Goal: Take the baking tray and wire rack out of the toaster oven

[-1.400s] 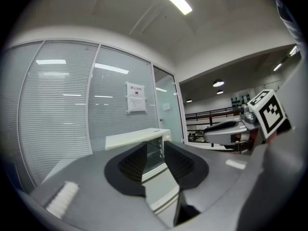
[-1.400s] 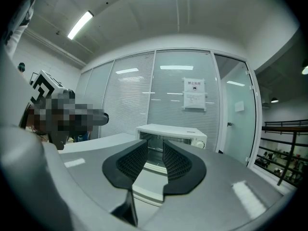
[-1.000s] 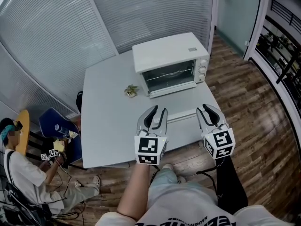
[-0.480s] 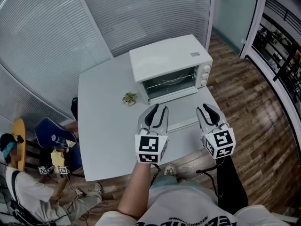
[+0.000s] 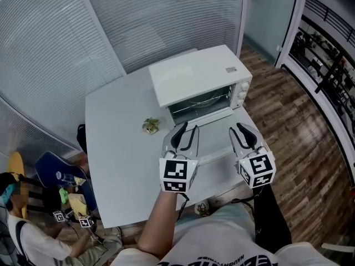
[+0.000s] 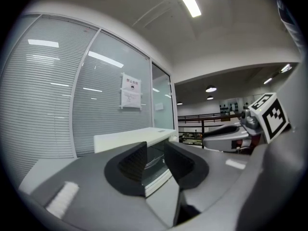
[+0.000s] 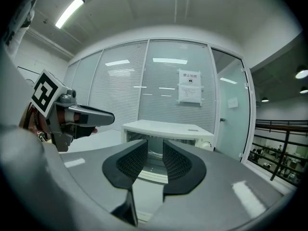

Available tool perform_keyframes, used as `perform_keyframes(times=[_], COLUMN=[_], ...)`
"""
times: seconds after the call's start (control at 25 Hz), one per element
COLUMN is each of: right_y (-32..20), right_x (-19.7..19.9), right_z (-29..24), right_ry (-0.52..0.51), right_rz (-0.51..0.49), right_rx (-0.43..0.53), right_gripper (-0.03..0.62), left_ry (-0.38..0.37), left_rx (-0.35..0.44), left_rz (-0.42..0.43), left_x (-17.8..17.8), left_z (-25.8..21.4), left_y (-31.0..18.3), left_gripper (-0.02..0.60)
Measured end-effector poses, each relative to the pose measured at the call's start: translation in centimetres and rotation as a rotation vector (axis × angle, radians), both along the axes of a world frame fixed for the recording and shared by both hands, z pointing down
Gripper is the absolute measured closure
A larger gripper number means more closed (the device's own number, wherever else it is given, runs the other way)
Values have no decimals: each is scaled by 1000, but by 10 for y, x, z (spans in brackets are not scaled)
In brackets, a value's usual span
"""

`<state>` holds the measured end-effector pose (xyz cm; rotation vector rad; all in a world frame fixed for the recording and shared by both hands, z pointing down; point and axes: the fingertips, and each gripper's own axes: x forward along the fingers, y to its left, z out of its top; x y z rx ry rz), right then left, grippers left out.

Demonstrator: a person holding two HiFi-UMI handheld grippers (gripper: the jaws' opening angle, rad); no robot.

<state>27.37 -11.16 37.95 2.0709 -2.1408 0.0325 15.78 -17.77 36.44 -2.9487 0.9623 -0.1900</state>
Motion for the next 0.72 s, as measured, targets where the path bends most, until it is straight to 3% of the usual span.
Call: perform_keyframes(times=[0.72], right_y=[-53], right_x=[9], right_z=[25], right_ry=[-21], right_rz=[-96], right_rx=[-56], right_gripper=[516], left_ry=[-21], left_rx=[-31], left_rz=[-50], left_x=[14], left_z=[25], left_y=[-33], left_gripper=[446])
